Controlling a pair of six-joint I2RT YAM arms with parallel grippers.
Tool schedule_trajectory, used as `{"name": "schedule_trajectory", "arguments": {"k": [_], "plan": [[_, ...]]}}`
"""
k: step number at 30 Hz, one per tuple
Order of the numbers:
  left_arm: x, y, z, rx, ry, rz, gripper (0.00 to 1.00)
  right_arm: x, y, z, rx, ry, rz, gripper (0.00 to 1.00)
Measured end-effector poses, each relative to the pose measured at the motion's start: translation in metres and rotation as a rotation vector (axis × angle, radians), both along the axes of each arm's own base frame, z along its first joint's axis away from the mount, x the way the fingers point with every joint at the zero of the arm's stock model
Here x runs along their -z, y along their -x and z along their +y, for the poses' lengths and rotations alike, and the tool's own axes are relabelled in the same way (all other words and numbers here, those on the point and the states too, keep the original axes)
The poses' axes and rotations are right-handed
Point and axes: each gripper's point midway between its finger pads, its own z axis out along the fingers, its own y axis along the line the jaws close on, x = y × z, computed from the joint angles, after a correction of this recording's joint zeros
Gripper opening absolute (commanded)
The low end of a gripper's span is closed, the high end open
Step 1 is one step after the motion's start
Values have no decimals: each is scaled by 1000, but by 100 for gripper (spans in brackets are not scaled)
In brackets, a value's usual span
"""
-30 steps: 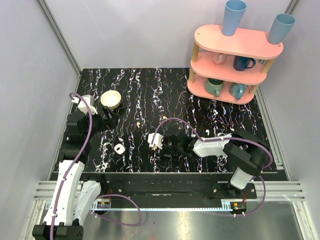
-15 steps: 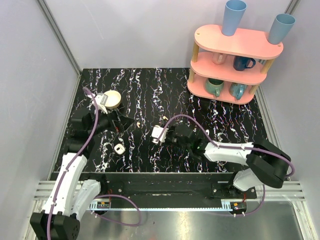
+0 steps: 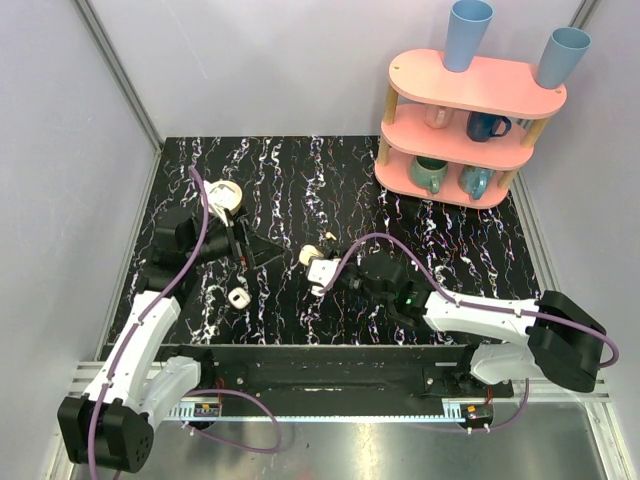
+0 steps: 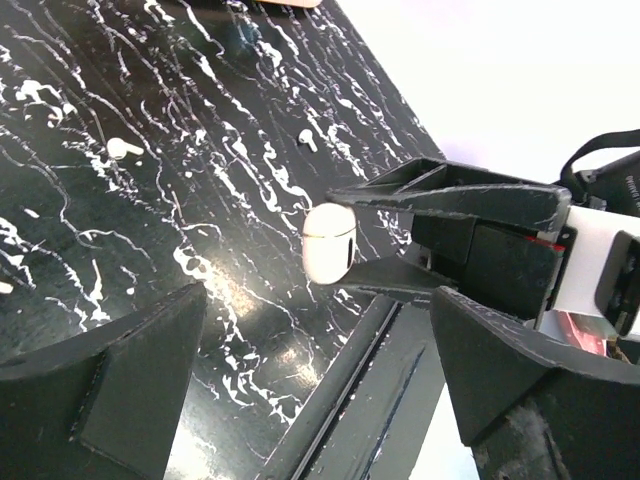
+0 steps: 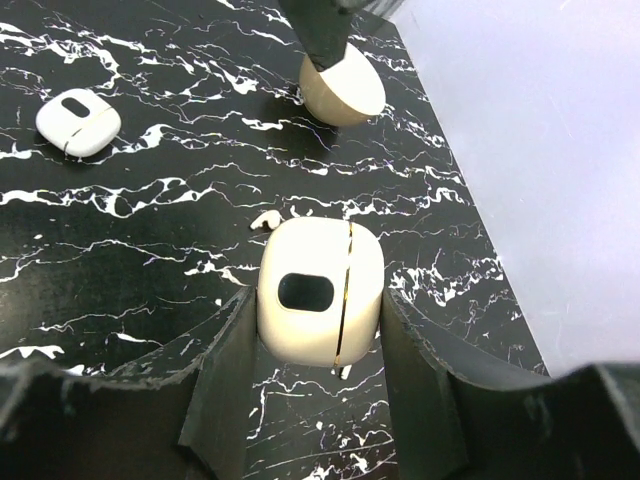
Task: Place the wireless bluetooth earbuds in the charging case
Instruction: Pass from the right arm to the left
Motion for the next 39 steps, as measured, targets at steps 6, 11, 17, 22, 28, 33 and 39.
{"name": "schedule_trajectory", "arguments": {"k": [6, 11, 17, 22, 28, 33, 39], "plan": [[-3, 9, -16, 70, 50, -2, 94, -1, 6, 4, -18, -1, 0, 29], [1, 14, -25, 106, 64, 25, 91, -5, 8, 7, -26, -9, -5, 31], [6, 11, -27, 103, 71, 50, 84, -13, 15, 15, -48, -30, -16, 31], [14, 9, -36, 114, 57, 72, 80, -15, 18, 17, -60, -37, -19, 31], [21, 12, -45, 145, 43, 96, 75, -15, 18, 17, -60, -39, -21, 31], [20, 12, -45, 149, 39, 84, 64, -16, 18, 17, -59, -41, -22, 31], [21, 13, -45, 155, 35, 75, 62, -20, 18, 18, -60, -55, -29, 31]]}}
